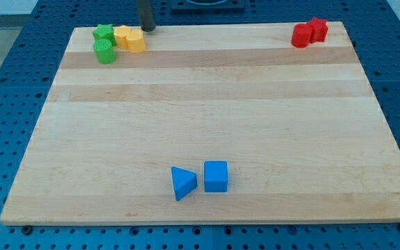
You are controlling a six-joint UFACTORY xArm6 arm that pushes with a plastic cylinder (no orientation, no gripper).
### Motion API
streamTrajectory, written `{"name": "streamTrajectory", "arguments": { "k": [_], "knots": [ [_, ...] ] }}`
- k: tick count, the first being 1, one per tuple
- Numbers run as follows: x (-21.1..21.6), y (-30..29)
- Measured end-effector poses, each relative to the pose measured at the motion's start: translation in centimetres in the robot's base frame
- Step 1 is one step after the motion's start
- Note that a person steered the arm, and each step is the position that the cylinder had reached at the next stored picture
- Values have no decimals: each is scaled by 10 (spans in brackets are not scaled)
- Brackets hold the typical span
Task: Slightly move the green star diagonally to the green circle
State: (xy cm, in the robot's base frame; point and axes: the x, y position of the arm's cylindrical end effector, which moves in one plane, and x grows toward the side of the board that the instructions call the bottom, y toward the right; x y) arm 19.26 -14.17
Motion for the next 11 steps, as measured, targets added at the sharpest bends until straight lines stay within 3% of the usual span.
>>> {"name": "streamTrajectory", "arguments": {
  "k": [2,5,7,9,11],
  "knots": [
    [0,-43],
    [13,-61],
    [-1,-75],
    [-1,-123],
    [18,-138]
  ]
}}
